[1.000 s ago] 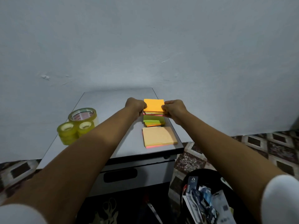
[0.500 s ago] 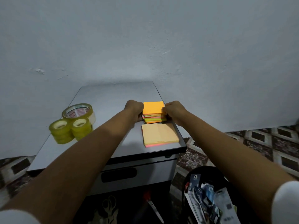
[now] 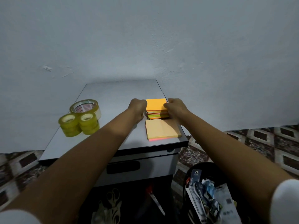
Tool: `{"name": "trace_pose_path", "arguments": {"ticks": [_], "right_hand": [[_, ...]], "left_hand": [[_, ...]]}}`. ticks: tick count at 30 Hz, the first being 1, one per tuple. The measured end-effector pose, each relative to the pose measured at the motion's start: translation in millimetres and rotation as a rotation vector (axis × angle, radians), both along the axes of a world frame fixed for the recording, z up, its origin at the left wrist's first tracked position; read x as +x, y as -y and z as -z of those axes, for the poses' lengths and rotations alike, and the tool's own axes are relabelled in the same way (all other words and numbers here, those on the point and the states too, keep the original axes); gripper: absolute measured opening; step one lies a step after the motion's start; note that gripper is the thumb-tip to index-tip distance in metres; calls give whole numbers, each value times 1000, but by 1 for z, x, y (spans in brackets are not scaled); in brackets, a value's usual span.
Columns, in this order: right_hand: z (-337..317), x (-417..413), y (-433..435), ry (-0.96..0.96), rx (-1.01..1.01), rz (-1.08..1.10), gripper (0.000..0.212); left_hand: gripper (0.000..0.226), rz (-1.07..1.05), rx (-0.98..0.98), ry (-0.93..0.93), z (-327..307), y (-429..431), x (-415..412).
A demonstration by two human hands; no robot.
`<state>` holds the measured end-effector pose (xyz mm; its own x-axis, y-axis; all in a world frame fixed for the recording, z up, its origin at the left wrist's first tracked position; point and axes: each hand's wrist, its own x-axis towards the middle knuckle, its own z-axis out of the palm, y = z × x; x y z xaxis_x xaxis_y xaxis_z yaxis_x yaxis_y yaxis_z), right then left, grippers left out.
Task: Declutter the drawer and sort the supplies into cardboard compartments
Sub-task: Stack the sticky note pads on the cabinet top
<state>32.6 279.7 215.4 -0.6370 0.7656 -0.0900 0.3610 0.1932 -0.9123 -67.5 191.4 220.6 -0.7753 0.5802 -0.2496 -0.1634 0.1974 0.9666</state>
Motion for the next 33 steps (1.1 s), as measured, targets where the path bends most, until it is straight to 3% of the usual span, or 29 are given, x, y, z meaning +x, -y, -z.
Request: {"name": "trace_pose_path", "arguments": {"ticks": [3,4,8,12,19,25,33], "right_hand": [[-4,15,8,-47,134,-37,49],[-6,21,13,-69,170,-61,49],[-9,44,40,-82,309,-124,44],[-6,69,79,-96,401,-198,39],[40,98,143,-43,436,-328,39],[110,105,187,80,333,-440,42],[212,106,224,422,48,-535,42]], "left_hand": [[20,15,-74,-212,-3,15,-3],[16,48,-98,-318,-4,21,-2],[36,157,-175,-705,-7,63,17],[34,235,-183,-839,4,110,40],[30,208,-166,-884,58,191,72],[32,228,-260,-856,122,244,90],[42,381,-597,-432,214,273,89]]}}
